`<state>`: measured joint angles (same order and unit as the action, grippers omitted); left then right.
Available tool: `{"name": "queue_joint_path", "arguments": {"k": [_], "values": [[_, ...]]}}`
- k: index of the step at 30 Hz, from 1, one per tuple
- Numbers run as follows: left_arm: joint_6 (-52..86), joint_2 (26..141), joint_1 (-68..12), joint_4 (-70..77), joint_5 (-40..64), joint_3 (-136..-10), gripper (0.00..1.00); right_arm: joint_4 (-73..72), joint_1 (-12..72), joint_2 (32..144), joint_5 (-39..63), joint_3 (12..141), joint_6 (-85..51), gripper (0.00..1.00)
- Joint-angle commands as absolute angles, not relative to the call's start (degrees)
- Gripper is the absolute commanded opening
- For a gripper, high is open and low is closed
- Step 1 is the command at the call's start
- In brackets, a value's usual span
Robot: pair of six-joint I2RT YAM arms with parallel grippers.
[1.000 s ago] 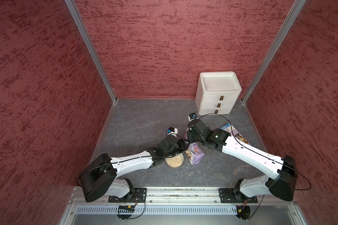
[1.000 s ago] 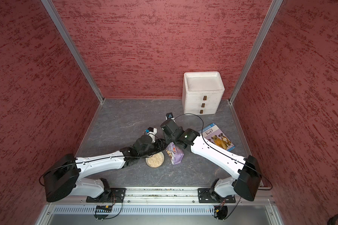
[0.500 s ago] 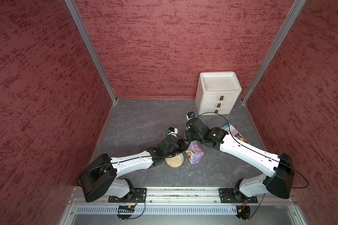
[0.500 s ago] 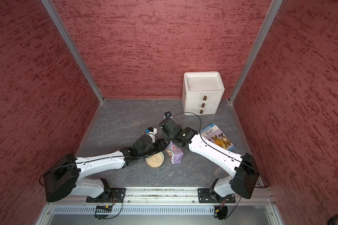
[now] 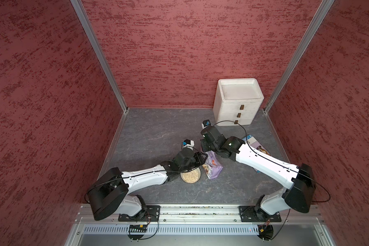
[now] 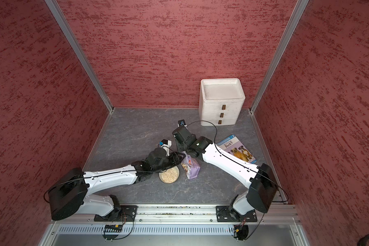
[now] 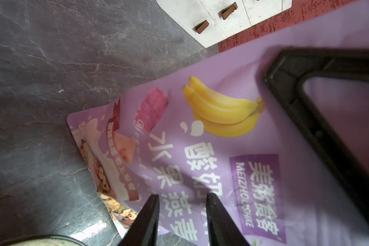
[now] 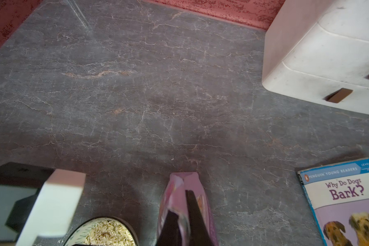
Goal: Pour the oats into the breakfast bowl
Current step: Close the oats bag at the center of the board.
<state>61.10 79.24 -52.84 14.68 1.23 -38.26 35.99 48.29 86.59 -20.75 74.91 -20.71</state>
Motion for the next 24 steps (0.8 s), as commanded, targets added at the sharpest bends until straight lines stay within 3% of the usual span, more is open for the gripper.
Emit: {"name": "queue_joint_path", "arguments": {"k": [1,5,7,8,12,18,24], "values": [[60.97,79.57,-53.17,15.93,1.49,-38.3,0.4,32.1,47.55,84.82,-21.76,74.98,-20.4,0.0],[60.95,79.62,-53.17,15.91,1.47,-38.24,0.4,34.73,47.5,84.39,-22.04,76.56,-20.6,0.0],[60.99,79.55,-53.16,15.83,1.49,-38.28,0.4,37.34,47.46,84.33,-20.32,78.08,-20.12,0.25],[60.94,79.51,-53.13,15.82,1.49,-38.25,0.4,38.64,47.46,84.23,-19.39,78.61,-20.07,0.33],[60.99,79.33,-53.17,15.67,1.41,-38.17,0.4,44.25,47.51,82.21,-16.15,79.77,-21.12,0.49],[61.04,79.47,-53.17,15.78,1.39,-38.23,0.4,53.43,47.47,83.12,-13.78,83.56,-22.07,0.54],[61.04,79.55,-53.2,15.82,1.46,-38.32,0.4,59.39,47.55,88.0,-12.42,89.04,-22.56,0.51]]}}
